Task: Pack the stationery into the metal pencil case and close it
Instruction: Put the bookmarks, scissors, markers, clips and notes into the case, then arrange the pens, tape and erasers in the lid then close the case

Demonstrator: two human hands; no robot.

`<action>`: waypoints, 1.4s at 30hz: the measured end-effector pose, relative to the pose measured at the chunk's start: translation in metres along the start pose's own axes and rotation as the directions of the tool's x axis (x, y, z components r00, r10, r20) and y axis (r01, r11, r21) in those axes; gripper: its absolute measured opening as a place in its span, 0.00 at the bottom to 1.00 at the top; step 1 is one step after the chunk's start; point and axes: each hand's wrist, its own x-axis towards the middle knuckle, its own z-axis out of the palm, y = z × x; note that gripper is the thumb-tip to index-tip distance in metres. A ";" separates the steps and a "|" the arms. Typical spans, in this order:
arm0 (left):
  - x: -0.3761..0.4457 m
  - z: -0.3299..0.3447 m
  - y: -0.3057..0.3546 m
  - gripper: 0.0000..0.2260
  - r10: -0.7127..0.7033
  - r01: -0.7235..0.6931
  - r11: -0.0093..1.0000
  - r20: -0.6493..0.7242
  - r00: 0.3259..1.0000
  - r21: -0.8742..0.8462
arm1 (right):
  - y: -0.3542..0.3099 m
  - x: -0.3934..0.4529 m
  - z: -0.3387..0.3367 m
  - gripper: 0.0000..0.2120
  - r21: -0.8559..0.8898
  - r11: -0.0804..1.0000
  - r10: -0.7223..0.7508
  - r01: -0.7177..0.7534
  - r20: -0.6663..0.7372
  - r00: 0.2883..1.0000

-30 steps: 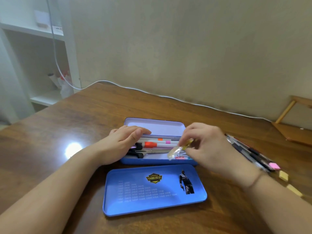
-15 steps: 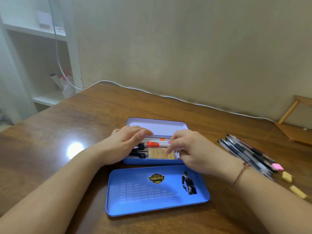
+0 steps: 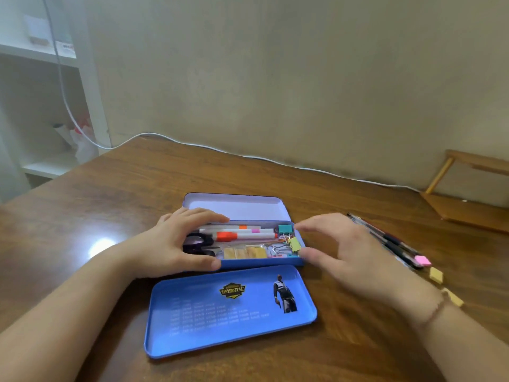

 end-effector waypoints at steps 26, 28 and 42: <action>-0.052 0.020 0.079 0.21 0.357 -0.373 0.852 0.114 0.927 0.367 | 0.074 -0.154 -0.027 0.18 -0.153 0.841 0.471 -0.518 -0.264 0.842; -0.054 0.027 0.086 0.15 0.342 -0.379 0.866 0.165 0.925 0.326 | 0.074 -0.155 -0.027 0.16 -0.168 0.820 0.511 -0.548 -0.217 0.832; 0.017 0.097 0.199 0.18 0.403 -0.530 0.801 0.406 0.820 0.277 | 0.092 -0.079 -0.037 0.17 -0.377 0.854 0.333 -0.357 -0.131 0.934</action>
